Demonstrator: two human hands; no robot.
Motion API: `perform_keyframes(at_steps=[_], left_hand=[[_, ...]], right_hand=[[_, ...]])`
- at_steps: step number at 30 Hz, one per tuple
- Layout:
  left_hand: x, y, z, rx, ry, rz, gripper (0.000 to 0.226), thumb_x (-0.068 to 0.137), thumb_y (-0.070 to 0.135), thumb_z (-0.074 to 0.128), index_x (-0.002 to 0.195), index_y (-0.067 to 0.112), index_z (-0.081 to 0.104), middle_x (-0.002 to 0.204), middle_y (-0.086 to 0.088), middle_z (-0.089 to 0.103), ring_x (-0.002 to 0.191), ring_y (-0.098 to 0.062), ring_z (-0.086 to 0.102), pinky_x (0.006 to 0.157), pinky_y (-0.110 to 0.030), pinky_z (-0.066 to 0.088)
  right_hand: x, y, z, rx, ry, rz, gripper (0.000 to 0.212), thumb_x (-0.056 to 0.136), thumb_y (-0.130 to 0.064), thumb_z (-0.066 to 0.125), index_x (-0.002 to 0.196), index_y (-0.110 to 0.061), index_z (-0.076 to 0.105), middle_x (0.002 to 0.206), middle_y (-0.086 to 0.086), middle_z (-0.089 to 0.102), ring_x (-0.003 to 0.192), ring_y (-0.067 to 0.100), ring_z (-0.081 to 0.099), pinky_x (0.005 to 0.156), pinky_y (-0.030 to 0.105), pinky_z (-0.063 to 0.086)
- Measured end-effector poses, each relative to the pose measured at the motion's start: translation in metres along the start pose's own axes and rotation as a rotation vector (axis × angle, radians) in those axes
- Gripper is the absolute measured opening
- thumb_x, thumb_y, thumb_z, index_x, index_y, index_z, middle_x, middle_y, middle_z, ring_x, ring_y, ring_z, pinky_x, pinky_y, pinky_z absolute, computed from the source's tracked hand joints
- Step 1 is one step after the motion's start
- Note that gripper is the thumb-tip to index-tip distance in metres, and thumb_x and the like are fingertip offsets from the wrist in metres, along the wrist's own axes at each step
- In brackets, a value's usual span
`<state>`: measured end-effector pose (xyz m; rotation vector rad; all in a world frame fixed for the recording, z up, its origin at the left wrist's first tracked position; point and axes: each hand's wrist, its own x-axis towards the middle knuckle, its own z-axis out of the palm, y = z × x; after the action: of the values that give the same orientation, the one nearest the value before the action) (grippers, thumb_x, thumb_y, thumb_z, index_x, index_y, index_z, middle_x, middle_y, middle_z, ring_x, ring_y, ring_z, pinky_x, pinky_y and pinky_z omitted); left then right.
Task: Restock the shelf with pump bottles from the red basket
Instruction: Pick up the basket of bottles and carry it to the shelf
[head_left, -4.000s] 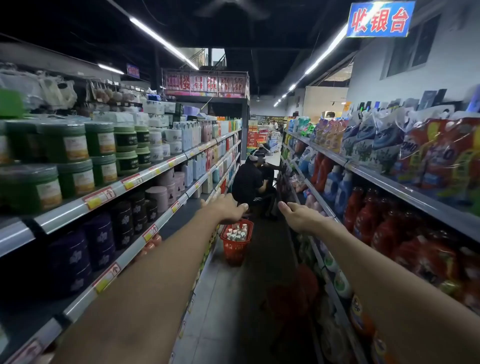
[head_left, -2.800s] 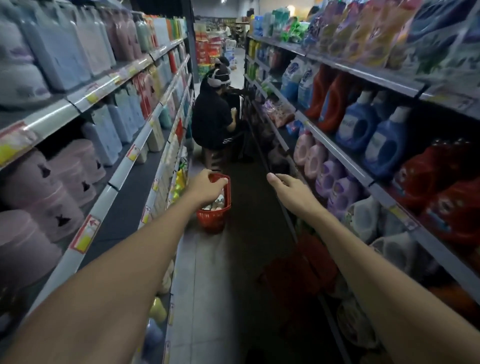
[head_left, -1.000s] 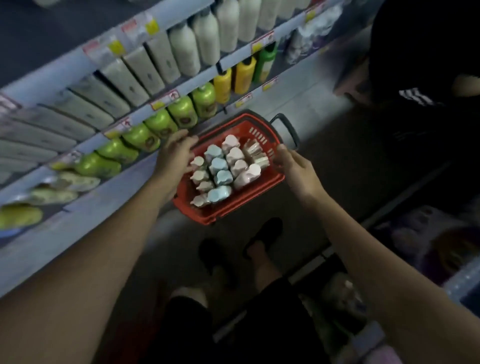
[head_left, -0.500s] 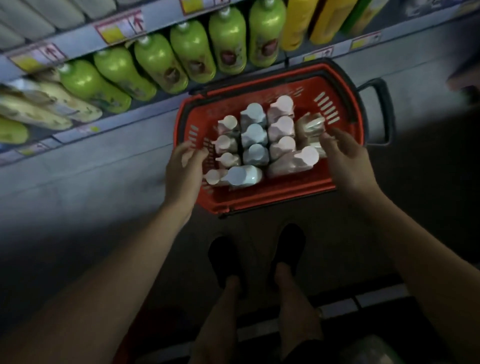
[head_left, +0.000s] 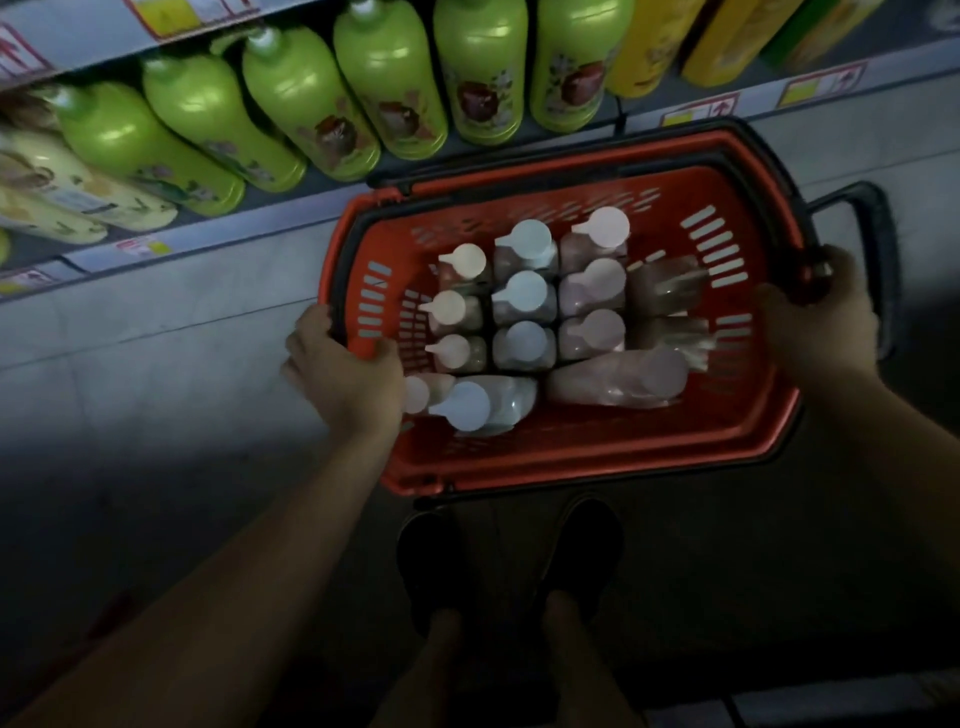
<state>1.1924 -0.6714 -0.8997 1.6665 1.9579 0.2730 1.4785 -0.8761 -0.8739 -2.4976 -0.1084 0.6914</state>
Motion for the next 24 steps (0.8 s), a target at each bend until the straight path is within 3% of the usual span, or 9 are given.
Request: perform_keyframes(at_steps=[2, 5, 7, 9, 12, 16, 19, 24], left_hand=[[0.007, 0.001, 0.004, -0.027, 0.058, -0.061, 0.056, 0.084, 0.011, 0.067, 0.136, 0.018, 0.047, 0.143, -0.009, 0.044, 0.133, -0.029, 0.043, 0.103, -0.043, 0.049], [0.017, -0.005, 0.011, 0.070, 0.067, -0.095, 0.049, 0.087, 0.007, 0.061, 0.135, 0.015, 0.051, 0.138, -0.013, 0.051, 0.132, -0.033, 0.044, 0.105, -0.048, 0.047], [0.021, -0.006, 0.015, 0.116, 0.103, -0.082, 0.042, 0.088, 0.006, 0.058, 0.130, 0.015, 0.057, 0.131, -0.013, 0.057, 0.127, -0.034, 0.048, 0.102, -0.048, 0.048], [0.026, -0.009, 0.017, 0.088, 0.114, -0.093, 0.036, 0.089, 0.010, 0.060, 0.125, 0.016, 0.061, 0.125, -0.009, 0.063, 0.121, -0.031, 0.058, 0.095, -0.042, 0.052], [0.027, -0.015, 0.021, 0.049, 0.034, -0.163, 0.035, 0.092, 0.017, 0.061, 0.127, 0.020, 0.060, 0.123, -0.007, 0.069, 0.115, -0.029, 0.067, 0.093, -0.041, 0.055], [0.026, -0.019, 0.025, 0.021, 0.037, -0.234, 0.033, 0.093, 0.017, 0.061, 0.125, 0.020, 0.058, 0.123, -0.006, 0.068, 0.113, -0.028, 0.066, 0.094, -0.045, 0.054], [0.037, -0.018, 0.020, -0.010, -0.012, -0.270, 0.031, 0.087, 0.015, 0.061, 0.118, 0.017, 0.064, 0.115, -0.006, 0.070, 0.106, -0.027, 0.068, 0.091, -0.043, 0.058], [0.046, -0.017, 0.006, -0.010, -0.074, -0.284, 0.028, 0.086, 0.011, 0.063, 0.114, 0.015, 0.065, 0.109, -0.006, 0.071, 0.100, -0.026, 0.070, 0.087, -0.042, 0.060]], right_hand=[[0.006, 0.006, 0.002, -0.025, -0.002, 0.026, 0.058, 0.096, -0.027, 0.061, 0.150, -0.022, 0.041, 0.138, 0.008, 0.060, 0.119, 0.029, 0.063, 0.093, 0.038, 0.048], [0.016, 0.020, 0.000, -0.045, -0.011, 0.017, 0.039, 0.100, -0.023, 0.061, 0.136, -0.009, 0.056, 0.119, 0.013, 0.068, 0.108, 0.034, 0.068, 0.082, 0.035, 0.047], [0.023, 0.024, -0.002, -0.076, -0.019, 0.010, 0.038, 0.099, -0.023, 0.064, 0.133, -0.006, 0.060, 0.119, 0.016, 0.069, 0.101, 0.028, 0.066, 0.083, 0.038, 0.050], [0.026, 0.025, -0.005, -0.100, -0.046, 0.009, 0.044, 0.096, -0.026, 0.069, 0.135, -0.007, 0.059, 0.126, 0.018, 0.069, 0.106, 0.032, 0.068, 0.089, 0.046, 0.055], [0.031, 0.027, -0.008, -0.098, -0.068, 0.012, 0.049, 0.094, -0.029, 0.071, 0.136, -0.010, 0.058, 0.128, 0.017, 0.068, 0.111, 0.037, 0.068, 0.092, 0.050, 0.056], [0.035, 0.033, -0.002, -0.091, -0.069, -0.008, 0.038, 0.097, -0.023, 0.068, 0.129, -0.005, 0.061, 0.107, 0.008, 0.065, 0.094, 0.027, 0.063, 0.083, 0.041, 0.052], [0.031, 0.031, -0.004, -0.085, -0.074, 0.005, 0.035, 0.099, -0.021, 0.066, 0.129, -0.004, 0.062, 0.105, 0.007, 0.063, 0.092, 0.025, 0.062, 0.085, 0.038, 0.050], [0.012, 0.030, -0.004, -0.163, -0.083, 0.027, 0.033, 0.098, -0.021, 0.068, 0.121, 0.003, 0.065, 0.098, 0.021, 0.067, 0.069, 0.024, 0.061, 0.078, 0.036, 0.049]])
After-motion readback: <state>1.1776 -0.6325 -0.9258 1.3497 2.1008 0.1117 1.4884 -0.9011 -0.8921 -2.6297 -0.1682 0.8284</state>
